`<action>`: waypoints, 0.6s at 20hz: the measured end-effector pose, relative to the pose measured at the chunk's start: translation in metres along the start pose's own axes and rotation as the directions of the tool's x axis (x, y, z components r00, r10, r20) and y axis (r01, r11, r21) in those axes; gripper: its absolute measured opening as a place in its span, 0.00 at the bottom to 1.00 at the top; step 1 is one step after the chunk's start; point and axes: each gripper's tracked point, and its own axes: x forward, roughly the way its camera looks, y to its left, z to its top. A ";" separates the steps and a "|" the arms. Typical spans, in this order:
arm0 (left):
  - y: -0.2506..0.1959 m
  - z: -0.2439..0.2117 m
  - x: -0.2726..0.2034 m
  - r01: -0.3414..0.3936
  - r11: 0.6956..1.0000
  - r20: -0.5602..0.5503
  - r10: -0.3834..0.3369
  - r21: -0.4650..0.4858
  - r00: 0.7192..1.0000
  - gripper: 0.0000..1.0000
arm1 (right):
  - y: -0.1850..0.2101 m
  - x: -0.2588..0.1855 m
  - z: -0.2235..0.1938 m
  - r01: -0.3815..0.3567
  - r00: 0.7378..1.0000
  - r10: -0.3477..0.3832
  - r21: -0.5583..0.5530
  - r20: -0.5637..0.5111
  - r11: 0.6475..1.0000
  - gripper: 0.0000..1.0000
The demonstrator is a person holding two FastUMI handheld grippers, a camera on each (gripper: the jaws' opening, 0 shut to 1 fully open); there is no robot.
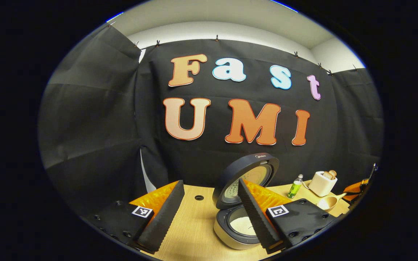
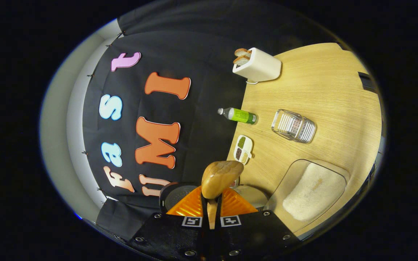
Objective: Close the left gripper, press the button to open the rice cooker; take a wooden spoon from the chopstick holder with the right hand, scoop a spoonful of rice and pour it into the rice cooker, then put the wooden spoon back into the chopstick holder.
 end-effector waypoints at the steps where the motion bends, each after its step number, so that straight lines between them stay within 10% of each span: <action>1: 0.003 -0.001 0.000 -0.007 1.000 -0.001 0.007 0.004 1.000 0.97 | 0.012 0.005 -0.002 -0.015 1.000 0.015 -0.010 -0.003 1.000 0.04; 12: 0.040 0.006 -0.008 -0.074 0.997 0.014 0.074 -0.015 0.997 0.97 | 0.103 0.065 -0.033 -0.096 0.995 0.091 -0.175 -0.038 0.980 0.04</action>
